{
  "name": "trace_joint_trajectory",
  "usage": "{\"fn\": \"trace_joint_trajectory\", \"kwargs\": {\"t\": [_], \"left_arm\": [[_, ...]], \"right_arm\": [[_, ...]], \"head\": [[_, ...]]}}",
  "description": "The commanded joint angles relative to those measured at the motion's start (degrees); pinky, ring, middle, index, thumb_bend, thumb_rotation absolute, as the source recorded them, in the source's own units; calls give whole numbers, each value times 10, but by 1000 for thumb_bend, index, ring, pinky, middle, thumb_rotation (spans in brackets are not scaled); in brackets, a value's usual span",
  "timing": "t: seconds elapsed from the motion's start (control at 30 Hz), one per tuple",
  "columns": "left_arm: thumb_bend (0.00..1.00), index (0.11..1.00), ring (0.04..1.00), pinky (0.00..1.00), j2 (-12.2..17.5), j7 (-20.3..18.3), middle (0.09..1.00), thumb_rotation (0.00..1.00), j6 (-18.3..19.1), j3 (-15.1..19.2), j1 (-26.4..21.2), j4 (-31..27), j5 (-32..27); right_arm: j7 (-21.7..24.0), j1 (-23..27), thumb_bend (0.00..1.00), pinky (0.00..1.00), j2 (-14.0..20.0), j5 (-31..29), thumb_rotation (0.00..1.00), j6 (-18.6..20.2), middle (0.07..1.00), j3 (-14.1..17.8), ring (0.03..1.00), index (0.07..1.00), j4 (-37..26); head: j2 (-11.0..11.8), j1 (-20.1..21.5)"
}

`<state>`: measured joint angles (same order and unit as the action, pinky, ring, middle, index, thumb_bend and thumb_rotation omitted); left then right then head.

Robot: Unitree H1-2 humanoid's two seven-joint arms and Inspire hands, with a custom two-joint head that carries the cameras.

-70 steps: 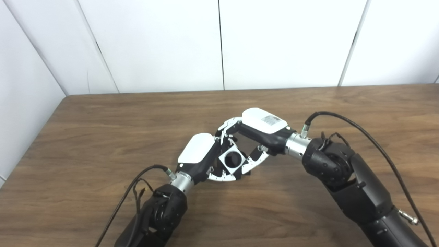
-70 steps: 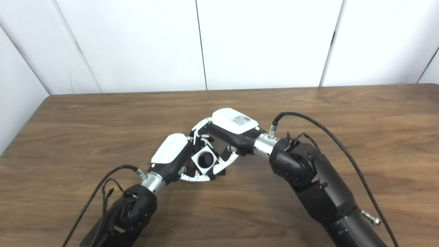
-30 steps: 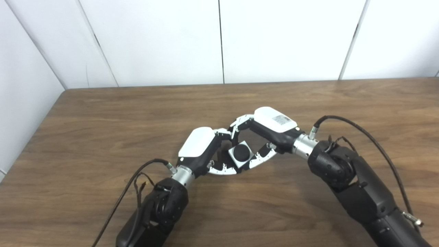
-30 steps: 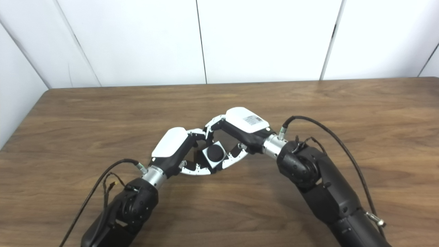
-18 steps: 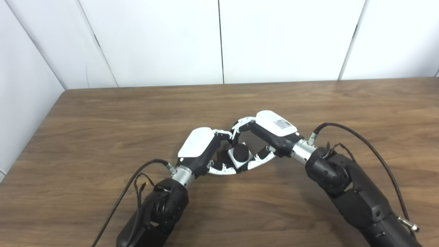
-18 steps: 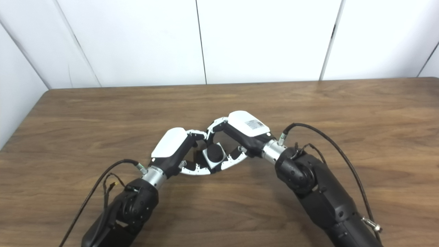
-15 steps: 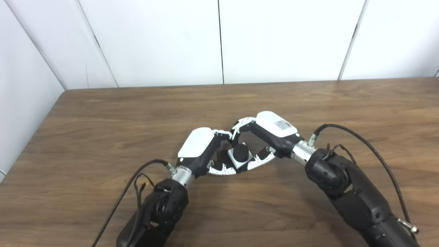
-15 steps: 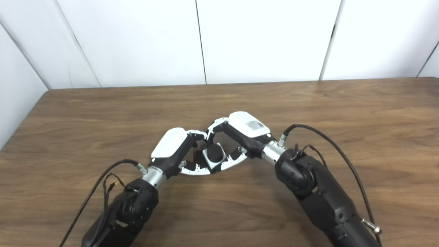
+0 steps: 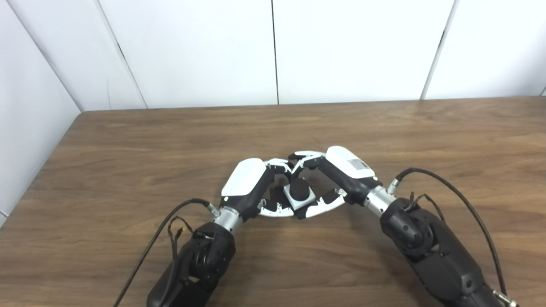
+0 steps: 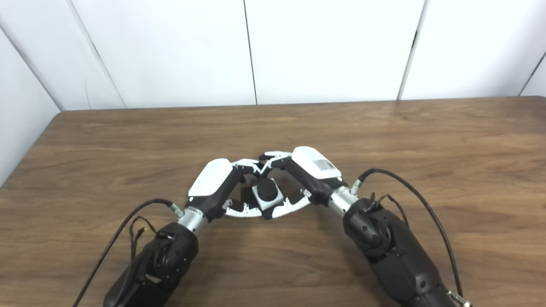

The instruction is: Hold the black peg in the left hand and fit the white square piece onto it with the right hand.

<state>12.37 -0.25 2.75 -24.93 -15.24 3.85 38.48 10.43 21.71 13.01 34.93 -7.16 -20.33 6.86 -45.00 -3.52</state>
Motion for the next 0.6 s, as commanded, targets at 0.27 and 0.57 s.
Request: {"fn": "trace_joint_trajectory", "kwargs": {"t": [0.27, 0.57], "left_arm": [[518, 493, 737, 579, 4, -33, 794, 83, 5, -9, 20, 51, 3], [518, 493, 735, 590, 6, -33, 793, 84, -2, -6, 19, 60, 2]], "right_arm": [[-11, -8, 851, 715, 10, -9, 275, 58, 848, 53, 833, 791, -25], [-32, -11, 852, 671, -7, -40, 289, 92, 834, 101, 806, 841, -60]], "head": [[-1, 5], [-2, 9]]}}
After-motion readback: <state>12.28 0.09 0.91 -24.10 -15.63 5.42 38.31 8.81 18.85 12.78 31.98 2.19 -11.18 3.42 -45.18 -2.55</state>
